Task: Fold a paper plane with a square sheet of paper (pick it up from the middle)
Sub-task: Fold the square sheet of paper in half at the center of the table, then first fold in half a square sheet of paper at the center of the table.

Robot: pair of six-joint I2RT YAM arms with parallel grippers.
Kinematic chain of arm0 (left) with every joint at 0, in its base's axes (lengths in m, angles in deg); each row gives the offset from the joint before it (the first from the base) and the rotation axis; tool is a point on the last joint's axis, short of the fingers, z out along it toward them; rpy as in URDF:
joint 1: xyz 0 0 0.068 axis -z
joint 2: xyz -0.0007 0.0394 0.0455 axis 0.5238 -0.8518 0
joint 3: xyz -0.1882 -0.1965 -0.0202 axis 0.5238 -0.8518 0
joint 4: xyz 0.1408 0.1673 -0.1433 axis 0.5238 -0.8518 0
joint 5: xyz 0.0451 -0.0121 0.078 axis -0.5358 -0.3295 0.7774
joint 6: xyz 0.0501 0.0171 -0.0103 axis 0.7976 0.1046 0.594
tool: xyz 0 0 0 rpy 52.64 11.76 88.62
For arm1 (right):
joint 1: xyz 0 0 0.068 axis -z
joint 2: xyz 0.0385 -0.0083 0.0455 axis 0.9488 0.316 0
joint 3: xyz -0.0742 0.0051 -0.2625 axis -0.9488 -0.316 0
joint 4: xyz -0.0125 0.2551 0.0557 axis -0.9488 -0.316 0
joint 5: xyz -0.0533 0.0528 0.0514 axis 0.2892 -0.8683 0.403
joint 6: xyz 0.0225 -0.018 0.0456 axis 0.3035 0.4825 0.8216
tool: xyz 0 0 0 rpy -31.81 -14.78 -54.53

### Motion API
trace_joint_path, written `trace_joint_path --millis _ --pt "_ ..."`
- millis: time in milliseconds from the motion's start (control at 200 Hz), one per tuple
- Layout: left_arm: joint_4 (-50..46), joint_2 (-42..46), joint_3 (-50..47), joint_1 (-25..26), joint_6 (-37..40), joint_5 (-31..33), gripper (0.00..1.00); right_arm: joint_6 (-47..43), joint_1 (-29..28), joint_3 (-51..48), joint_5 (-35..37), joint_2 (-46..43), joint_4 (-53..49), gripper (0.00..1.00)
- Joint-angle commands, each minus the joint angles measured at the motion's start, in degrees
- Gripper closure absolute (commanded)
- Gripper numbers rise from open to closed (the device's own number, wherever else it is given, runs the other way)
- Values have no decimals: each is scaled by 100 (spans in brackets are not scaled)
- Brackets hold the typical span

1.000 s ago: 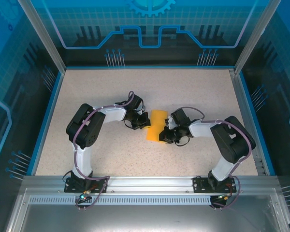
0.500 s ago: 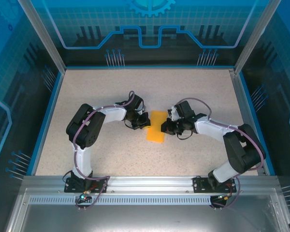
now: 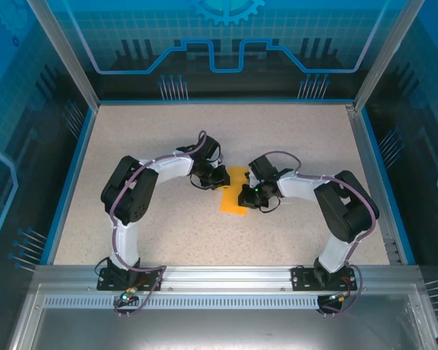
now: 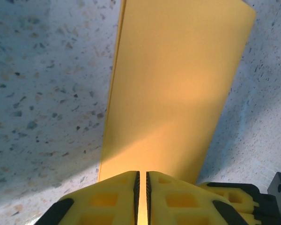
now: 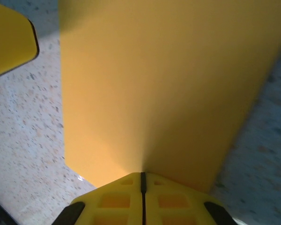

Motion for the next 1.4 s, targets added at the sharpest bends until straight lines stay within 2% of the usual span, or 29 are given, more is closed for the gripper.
trace_joint_path --millis 0,115,210,465,700,975,1156,1396 --pt "-223 477 -90 -3 -124 421 84 382 -264 239 147 259 -193 94" --pt "-120 857 -565 -80 -424 790 83 798 -450 439 261 487 -146 93" --pt "132 1177 -1047 -136 -663 806 82 1025 -495 580 283 619 78 94" --pt "787 1854 -1963 -135 -1169 729 83 902 -347 1249 232 804 -5 93" --pt "1604 2161 -2365 192 -1625 327 86 439 143 777 -247 17 489 92" --pt "1634 1685 -1815 780 -1724 255 93 -383 1045 120 -1183 -166 733 96" --pt "1481 1138 -1291 962 -1742 293 96 -572 1087 341 -1332 148 618 100" --pt "1288 681 -974 990 -1742 389 99 -526 1044 483 -1463 577 668 100"
